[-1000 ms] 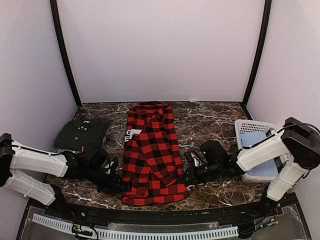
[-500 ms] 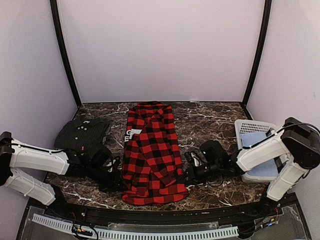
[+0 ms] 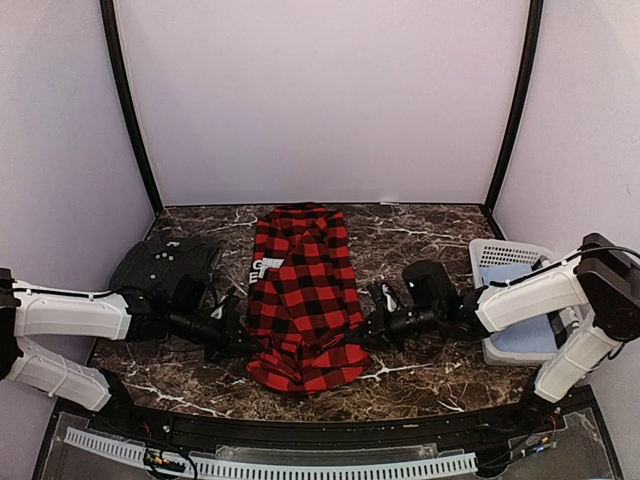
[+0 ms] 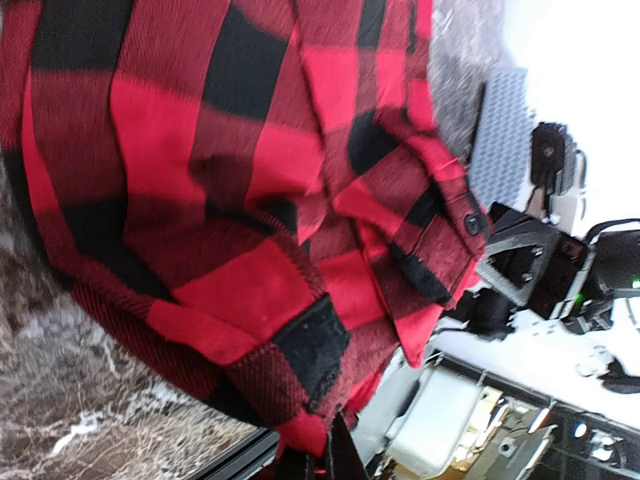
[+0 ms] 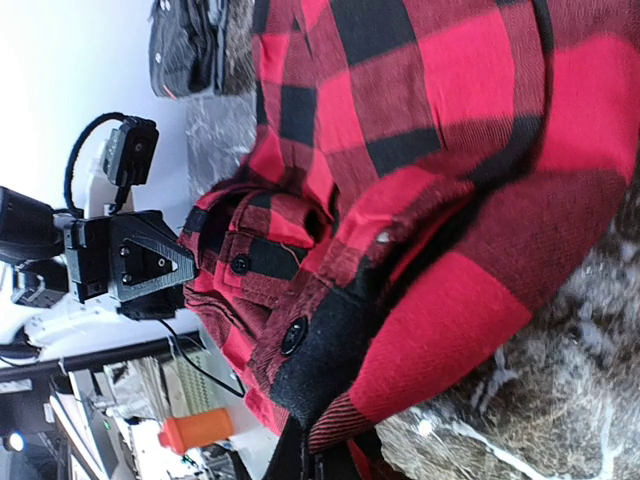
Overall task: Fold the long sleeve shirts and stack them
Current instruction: Pick up the rectangle-folded shirt from the center of the board, then fold the rectangle-folded shirt at the center of the board.
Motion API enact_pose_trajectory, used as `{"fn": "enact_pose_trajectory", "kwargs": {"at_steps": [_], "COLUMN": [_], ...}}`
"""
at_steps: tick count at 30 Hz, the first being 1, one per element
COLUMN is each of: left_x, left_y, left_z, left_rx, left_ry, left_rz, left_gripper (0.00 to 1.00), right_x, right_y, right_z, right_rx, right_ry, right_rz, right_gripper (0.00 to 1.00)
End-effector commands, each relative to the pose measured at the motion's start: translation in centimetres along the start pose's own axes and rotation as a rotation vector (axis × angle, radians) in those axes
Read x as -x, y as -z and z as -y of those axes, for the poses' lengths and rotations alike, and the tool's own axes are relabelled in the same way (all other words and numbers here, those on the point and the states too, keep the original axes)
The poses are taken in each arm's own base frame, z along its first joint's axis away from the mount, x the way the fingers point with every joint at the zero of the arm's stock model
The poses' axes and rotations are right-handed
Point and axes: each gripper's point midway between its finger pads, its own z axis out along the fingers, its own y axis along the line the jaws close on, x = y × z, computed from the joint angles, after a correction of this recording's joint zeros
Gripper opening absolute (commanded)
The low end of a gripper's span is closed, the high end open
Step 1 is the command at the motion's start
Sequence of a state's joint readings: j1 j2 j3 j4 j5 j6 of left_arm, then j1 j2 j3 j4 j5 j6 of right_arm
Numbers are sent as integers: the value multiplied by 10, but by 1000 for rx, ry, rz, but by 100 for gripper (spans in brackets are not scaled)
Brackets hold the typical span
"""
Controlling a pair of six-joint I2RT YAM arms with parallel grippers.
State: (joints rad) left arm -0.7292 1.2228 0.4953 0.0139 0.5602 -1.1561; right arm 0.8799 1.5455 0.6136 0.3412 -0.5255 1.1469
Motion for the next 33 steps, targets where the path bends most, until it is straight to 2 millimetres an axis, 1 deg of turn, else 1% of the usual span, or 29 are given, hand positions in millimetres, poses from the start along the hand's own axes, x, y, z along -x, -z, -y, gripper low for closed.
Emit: {"fn": "enact_pose_trajectory", "kwargs": {"at_steps": [1, 2, 3, 4, 5, 6, 8, 9, 12, 15, 18, 22, 24, 29, 33], "left_x": [27, 36, 41, 48, 54, 61, 75, 81, 102, 118, 131, 143, 149, 165, 172], "left_y": [15, 17, 20, 20, 21, 20, 20, 18, 17, 11, 8, 8, 9, 9, 8], "left_z": [34, 33, 38, 36, 38, 34, 34, 30, 29, 27, 23, 19, 21, 19, 14], "left_rx": [-165, -169, -183, -178, -185, -178, -183, -173, -184, -171, -157, -145, -151, -146, -131], "left_ry": [12, 25, 13, 26, 20, 36, 43, 48, 50, 60, 68, 81, 78, 83, 94], "left_rz": [46, 62, 69, 80, 91, 101, 126, 136, 177, 186, 214, 242, 254, 281, 302], "left_gripper": [0, 0, 0, 0, 0, 0, 0, 0, 0, 0, 0, 0, 0, 0, 0], "right_x": [32, 39, 44, 50, 56, 63, 76, 83, 104, 120, 130, 143, 149, 159, 165], "right_y": [2, 2, 0, -2, -4, -6, -11, -13, -18, -24, -26, -22, -21, -22, -27], "right_z": [-22, -22, -23, -23, -24, -24, -25, -24, -20, -14, -9, 0, 3, 9, 16], "right_rx": [78, 83, 89, 92, 93, 96, 106, 105, 105, 95, 86, 76, 75, 74, 74], "right_ry": [-5, -7, -6, -5, -2, -1, 3, 3, 5, 2, -6, -22, -29, -38, -47], "right_rz": [60, 71, 76, 83, 91, 99, 116, 126, 165, 186, 202, 230, 238, 242, 233], "right_gripper": [0, 0, 0, 0, 0, 0, 0, 0, 0, 0, 0, 0, 0, 0, 0]}}
